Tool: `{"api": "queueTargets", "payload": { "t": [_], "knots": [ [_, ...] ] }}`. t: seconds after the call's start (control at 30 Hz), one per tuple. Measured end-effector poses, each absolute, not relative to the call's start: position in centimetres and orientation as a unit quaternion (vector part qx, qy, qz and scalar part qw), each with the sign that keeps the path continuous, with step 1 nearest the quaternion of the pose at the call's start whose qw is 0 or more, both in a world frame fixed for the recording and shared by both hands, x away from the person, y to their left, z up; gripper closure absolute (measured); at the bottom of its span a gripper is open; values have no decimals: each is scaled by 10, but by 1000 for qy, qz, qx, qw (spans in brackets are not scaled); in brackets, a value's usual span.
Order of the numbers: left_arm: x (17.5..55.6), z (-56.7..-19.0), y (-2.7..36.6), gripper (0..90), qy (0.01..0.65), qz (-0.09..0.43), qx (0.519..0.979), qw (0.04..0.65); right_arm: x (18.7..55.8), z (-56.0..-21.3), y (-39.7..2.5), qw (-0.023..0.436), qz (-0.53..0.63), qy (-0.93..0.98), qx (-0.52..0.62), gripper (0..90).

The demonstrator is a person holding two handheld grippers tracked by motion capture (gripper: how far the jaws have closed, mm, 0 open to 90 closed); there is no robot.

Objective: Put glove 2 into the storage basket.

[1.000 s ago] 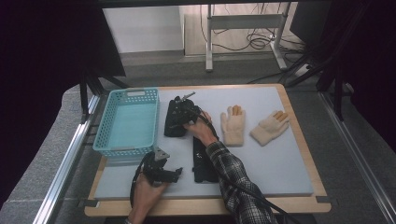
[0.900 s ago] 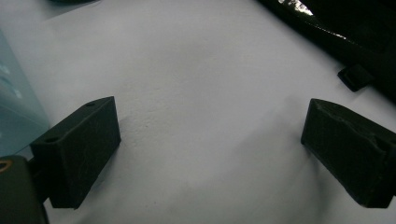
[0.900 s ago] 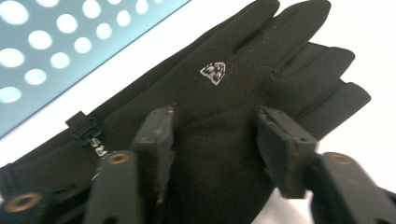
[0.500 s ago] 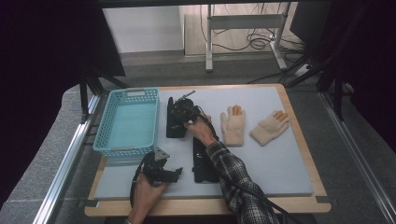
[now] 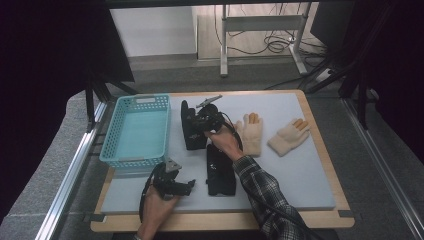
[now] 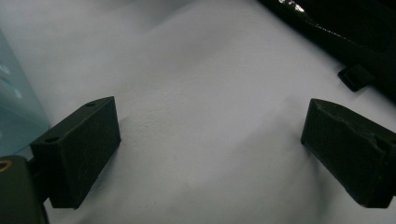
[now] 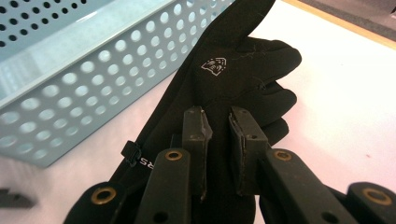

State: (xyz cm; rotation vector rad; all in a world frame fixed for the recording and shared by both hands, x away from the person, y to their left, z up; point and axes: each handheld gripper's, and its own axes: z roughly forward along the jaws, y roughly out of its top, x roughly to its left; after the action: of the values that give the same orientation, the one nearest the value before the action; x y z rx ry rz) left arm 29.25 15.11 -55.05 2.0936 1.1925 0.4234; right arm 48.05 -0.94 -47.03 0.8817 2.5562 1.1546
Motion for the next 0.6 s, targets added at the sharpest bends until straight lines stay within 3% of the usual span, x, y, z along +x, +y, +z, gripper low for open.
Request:
{"api": "queueTargets", "payload": {
  "t": [0.6],
  "knots": [
    [292,-551,151,46,458,163,805,341,422,-437,-58,112,427,854,274,761]
  ]
}}
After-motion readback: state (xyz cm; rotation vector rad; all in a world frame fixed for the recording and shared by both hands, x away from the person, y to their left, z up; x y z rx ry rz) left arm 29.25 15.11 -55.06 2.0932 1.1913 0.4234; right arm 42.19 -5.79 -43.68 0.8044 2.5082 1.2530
